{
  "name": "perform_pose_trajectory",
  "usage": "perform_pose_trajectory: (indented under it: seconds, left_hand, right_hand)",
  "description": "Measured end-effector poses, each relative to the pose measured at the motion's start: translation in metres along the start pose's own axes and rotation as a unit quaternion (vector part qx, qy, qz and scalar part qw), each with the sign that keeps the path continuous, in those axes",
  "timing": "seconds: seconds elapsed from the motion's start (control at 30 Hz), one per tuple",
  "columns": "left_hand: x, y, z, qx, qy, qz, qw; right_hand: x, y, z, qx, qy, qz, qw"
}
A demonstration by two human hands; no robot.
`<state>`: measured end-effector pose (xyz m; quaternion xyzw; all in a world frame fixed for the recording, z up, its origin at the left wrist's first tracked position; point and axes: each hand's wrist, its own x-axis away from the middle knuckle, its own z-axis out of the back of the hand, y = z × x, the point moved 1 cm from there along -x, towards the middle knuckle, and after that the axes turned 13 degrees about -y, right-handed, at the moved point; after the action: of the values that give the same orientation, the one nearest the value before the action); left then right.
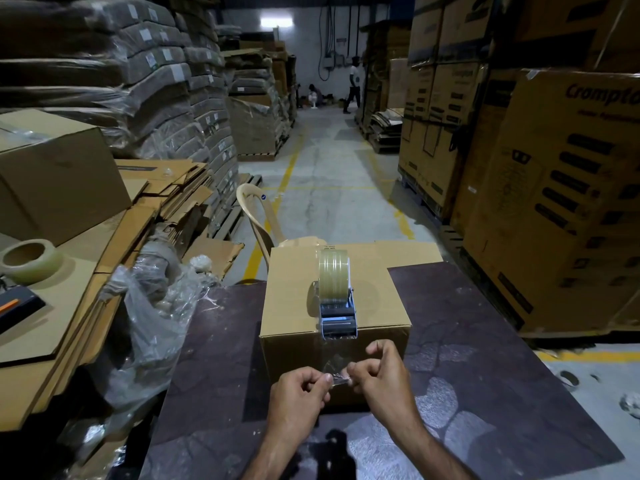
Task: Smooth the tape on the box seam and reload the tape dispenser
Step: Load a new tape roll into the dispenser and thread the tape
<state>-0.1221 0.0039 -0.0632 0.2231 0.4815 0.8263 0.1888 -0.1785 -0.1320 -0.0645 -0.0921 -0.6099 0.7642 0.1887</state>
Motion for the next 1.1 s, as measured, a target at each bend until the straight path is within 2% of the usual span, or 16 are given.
perform_pose_trajectory:
  seconds: [0.3,0.53,0.63,0.73,0.87,1.1]
  left_hand:
    - [0.002,0.0,0.001,0.0,-0.005,0.014,1.0]
    - [0.002,-0.001,0.002,-0.042,-0.017,0.079,0.996]
    - [0.002,-0.002,0.009,-0.093,-0.045,0.119,0.988]
    - [0.003,0.001,0.018,-0.123,-0.066,0.124,0.982]
    - [0.001,0.019,0.036,-0.122,-0.015,0.087,0.989]
    - [-0.026,0.05,0.049,-0.03,0.097,-0.001,0.995]
  right_hand:
    - [0.007,0.006,0.002,0.006,-0.007,-0.03,0.999]
    - [0.008,0.006,0.01,0.036,0.058,-0.027,0.997]
    - [0.006,0.002,0.015,0.035,0.084,-0.008,0.996]
    - [0.003,-0.003,0.02,0.026,0.102,0.013,0.994]
    - [-0.006,-0.016,0.027,0.022,0.111,0.056,0.992]
    - [-0.032,-0.044,0.033,0.045,0.107,0.082,0.99]
